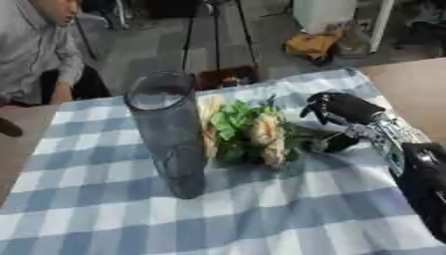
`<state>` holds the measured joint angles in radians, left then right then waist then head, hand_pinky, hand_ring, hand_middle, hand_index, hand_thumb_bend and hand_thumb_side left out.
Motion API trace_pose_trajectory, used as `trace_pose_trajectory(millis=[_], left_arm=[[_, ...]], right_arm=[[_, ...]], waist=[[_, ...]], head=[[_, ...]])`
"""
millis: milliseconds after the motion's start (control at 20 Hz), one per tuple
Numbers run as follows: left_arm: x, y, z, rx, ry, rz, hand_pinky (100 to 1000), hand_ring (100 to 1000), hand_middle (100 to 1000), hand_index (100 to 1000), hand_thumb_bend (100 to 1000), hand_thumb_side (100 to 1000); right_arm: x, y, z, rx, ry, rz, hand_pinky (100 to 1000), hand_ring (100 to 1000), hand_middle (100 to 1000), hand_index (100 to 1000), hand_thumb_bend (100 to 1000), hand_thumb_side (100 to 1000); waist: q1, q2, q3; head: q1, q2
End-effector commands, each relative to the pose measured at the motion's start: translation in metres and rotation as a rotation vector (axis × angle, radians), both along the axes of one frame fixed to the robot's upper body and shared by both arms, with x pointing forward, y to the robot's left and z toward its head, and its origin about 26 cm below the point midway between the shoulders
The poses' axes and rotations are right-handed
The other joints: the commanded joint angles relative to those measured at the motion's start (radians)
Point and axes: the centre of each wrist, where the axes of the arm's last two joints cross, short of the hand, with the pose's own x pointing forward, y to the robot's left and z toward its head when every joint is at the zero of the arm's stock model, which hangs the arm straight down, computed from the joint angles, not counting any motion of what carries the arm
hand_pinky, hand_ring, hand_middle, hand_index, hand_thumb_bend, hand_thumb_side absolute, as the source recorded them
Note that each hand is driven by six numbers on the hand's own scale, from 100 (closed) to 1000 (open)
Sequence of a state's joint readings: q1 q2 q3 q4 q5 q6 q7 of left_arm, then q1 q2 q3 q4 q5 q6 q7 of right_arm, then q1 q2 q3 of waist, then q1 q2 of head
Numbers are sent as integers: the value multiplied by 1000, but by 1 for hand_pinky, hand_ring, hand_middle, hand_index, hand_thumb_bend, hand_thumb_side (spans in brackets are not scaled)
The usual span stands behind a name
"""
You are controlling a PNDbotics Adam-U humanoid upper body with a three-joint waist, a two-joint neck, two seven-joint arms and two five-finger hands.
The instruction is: Arrange flowers into the vase.
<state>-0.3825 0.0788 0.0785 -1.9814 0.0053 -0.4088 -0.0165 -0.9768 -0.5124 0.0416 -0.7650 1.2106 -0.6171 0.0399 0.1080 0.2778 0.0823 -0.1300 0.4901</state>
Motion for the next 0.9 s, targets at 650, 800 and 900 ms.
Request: trace_pose_trajectory(millis=[650, 800, 900], left_arm=[[-3, 1, 8, 7, -27, -4, 442, 651, 719, 846, 100, 1000], [-3, 1, 7, 6, -26, -4, 441, 650, 719, 846, 100, 1000], [-3, 1, 7, 7, -26, -4, 441, 650, 719, 846, 100, 1000]], right_arm=[[0, -5, 15, 17, 37, -17, 660, 798, 148, 661, 196, 341], [0, -6, 14, 25, 45, -21, 650, 787, 123, 641, 123, 289], [0, -6, 14, 28, 50, -24, 647, 783, 118, 635, 107, 267]], waist=[[-6, -16, 5], [-6, -15, 5], [-6, -15, 5]], head=[[-3, -17], [-2, -18], [-3, -18]])
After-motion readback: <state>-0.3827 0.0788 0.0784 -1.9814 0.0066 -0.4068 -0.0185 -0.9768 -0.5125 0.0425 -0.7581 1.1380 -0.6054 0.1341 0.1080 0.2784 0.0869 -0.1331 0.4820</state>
